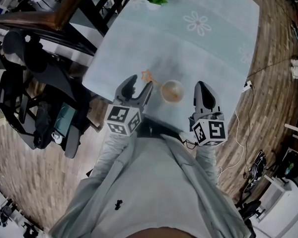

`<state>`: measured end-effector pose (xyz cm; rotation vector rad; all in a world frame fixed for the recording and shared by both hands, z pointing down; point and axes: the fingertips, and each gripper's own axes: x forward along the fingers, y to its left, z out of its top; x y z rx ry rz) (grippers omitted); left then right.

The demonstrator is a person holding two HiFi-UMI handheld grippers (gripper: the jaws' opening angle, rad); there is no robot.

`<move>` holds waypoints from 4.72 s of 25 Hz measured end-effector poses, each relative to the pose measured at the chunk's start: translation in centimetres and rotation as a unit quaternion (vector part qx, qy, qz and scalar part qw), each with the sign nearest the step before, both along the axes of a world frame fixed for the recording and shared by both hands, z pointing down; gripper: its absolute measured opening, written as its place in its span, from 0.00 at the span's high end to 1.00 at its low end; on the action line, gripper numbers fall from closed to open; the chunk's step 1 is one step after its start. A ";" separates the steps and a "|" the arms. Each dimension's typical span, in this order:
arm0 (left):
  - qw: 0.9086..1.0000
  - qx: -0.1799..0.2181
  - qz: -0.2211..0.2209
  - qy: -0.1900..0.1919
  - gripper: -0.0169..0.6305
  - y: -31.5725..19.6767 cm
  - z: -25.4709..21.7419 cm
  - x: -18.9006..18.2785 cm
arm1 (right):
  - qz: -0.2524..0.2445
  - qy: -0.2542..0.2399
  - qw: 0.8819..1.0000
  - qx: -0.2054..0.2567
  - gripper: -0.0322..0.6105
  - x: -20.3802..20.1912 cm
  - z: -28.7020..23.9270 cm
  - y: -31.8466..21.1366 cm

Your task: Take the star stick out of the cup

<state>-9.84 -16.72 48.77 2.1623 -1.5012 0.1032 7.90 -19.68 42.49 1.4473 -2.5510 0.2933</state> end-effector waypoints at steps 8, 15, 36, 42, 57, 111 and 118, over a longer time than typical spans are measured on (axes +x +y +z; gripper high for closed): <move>0.999 -0.029 0.022 0.016 0.62 0.1 2.6 2.3 | -0.010 0.007 1.000 -0.010 0.93 0.1 0.9 0.4; 0.997 -0.046 0.057 0.029 0.62 -0.3 4.2 5.2 | -0.005 0.016 1.000 -0.021 0.93 1.0 1.6 0.6; 0.994 -0.060 0.087 0.015 0.85 -0.6 5.4 6.6 | 0.016 0.015 0.999 -0.030 0.93 2.0 2.6 -0.2; 0.993 -0.068 0.088 0.035 0.88 -0.4 5.4 6.5 | 0.012 0.016 0.999 -0.030 0.93 1.6 2.5 -0.5; 0.989 -0.042 0.132 0.055 0.93 -0.9 2.7 8.6 | 0.010 0.008 1.000 -0.025 0.93 1.2 1.6 -0.9; 0.955 0.240 0.024 -0.173 0.93 -4.6 -14.5 0.7 | 0.011 -0.025 0.994 0.110 0.93 2.4 -7.6 -1.9; 0.957 0.234 0.030 -0.171 0.93 -4.2 -14.2 1.2 | 0.007 -0.016 0.994 0.109 0.93 2.3 -7.2 -1.3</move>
